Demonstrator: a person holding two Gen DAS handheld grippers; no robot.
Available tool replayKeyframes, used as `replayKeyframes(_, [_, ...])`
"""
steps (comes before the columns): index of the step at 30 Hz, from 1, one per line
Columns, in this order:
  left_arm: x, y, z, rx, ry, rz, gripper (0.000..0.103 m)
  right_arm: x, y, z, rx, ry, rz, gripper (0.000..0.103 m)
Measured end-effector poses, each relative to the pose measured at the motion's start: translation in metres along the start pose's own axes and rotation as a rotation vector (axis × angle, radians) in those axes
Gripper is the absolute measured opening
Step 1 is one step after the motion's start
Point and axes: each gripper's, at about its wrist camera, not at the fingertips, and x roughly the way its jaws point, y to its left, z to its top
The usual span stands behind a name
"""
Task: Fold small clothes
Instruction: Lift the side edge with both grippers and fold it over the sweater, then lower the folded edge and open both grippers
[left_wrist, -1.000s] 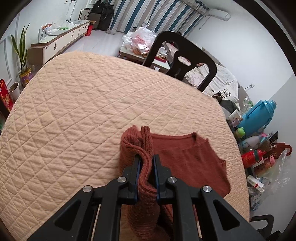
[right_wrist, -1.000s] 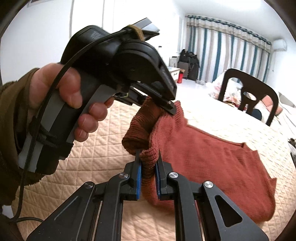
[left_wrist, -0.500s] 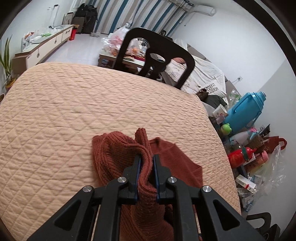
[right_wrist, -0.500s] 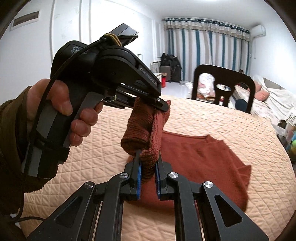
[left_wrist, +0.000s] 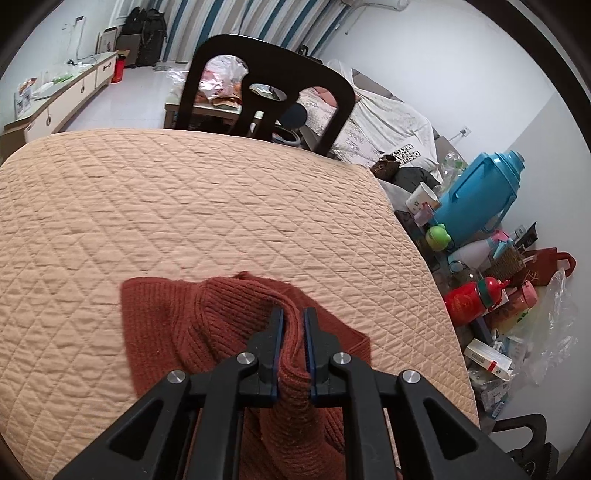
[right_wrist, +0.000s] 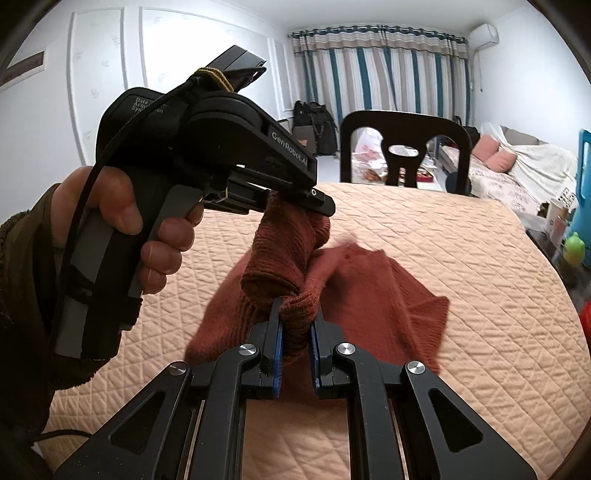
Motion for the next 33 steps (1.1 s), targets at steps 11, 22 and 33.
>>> replayKeyframes(11, [0.042, -0.028, -0.008, 0.038, 0.080, 0.018, 0.012, 0.004, -0.040, -0.012, 0.105, 0.073, 0.020, 0.012])
replayKeyframes(22, [0.057, -0.023, -0.014, 0.018, 0.123, 0.044, 0.022, 0.016, -0.063, -0.020, 0.228, 0.158, 0.148, 0.013])
replayKeyframes(33, [0.024, -0.012, -0.009, 0.023, 0.044, 0.009, 0.059, 0.048, -0.097, -0.020, 0.456, 0.237, 0.449, 0.046])
